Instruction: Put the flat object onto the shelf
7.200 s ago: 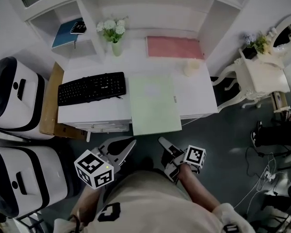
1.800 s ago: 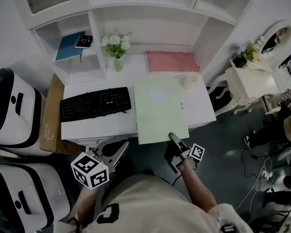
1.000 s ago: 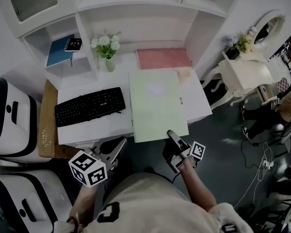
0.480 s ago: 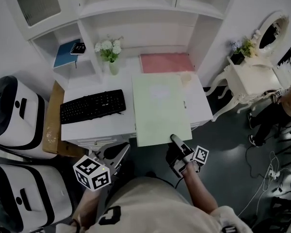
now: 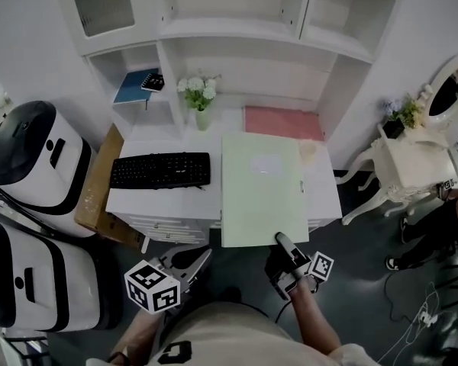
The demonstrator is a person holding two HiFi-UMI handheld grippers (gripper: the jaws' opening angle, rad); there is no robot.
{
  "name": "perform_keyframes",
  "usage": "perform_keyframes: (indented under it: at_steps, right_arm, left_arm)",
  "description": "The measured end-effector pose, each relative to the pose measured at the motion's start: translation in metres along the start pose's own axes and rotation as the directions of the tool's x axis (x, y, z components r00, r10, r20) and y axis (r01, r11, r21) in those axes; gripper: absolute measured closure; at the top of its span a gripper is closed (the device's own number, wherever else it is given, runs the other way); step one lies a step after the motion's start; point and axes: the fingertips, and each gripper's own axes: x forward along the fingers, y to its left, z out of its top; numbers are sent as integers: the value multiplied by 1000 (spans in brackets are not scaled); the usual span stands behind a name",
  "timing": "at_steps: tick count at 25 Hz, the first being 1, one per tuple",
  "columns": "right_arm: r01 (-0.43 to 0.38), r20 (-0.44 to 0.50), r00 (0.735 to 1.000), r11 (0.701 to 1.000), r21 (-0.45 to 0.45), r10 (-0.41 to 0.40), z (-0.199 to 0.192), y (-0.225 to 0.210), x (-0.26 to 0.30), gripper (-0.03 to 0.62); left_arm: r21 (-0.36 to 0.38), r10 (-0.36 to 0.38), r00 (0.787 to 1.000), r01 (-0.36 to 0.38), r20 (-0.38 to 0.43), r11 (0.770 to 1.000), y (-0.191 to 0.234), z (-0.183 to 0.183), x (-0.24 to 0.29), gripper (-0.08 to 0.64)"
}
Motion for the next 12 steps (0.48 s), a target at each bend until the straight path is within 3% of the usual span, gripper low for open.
perform_keyframes:
  at_steps: [12]
  right_arm:
    - [-82,-16,997,996,-22,81,-7,38,23,295]
  left_arm:
    - [25,31,1000,-31,3,999,21,7,-20,546]
